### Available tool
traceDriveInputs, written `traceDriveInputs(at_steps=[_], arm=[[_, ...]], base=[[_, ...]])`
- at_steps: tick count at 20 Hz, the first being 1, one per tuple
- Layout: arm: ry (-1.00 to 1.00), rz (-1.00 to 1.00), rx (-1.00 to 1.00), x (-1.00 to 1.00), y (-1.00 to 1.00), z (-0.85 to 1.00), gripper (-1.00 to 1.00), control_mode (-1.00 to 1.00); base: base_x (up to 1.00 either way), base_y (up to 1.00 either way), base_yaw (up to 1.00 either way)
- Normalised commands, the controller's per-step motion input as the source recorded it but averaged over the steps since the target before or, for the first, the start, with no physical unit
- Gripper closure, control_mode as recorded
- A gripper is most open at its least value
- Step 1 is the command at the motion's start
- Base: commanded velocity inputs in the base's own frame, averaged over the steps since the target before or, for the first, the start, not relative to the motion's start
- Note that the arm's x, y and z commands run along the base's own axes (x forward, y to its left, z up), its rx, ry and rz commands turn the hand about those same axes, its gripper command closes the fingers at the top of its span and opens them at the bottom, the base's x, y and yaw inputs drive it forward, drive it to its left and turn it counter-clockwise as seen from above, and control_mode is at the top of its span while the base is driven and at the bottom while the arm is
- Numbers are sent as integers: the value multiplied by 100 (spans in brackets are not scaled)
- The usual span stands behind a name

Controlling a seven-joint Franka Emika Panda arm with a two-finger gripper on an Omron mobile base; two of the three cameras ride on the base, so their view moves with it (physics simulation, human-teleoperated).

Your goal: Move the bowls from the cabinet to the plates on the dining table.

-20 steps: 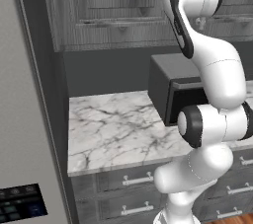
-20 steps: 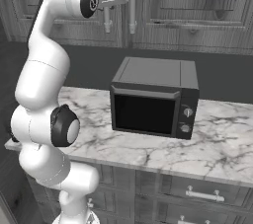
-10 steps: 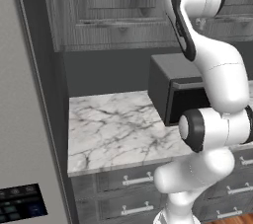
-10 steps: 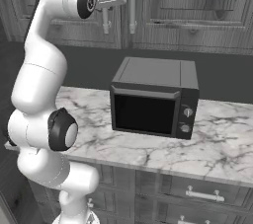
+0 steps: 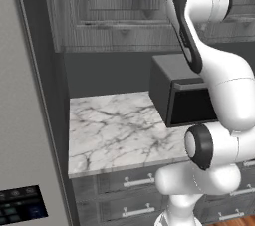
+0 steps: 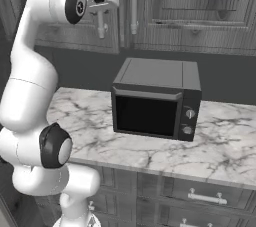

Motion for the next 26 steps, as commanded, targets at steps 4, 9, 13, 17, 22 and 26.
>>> traceDriveInputs(at_steps=[4,9,13,17,22,26], arm=[[0,1,6,-44,43,-26,100,-100],[0,4,11,-51,42,-28,100,-100],[0,7,10,-60,52,-29,100,-100],[0,7,8,-56,51,-30,100,-100],[-1,7,6,-54,53,-32,100,-100],[-3,7,2,-49,59,-41,100,-100]], base=[[0,0,0],[0,0,0],[0,0,0],[0,0,0],[0,0,0],[0,0,0]])
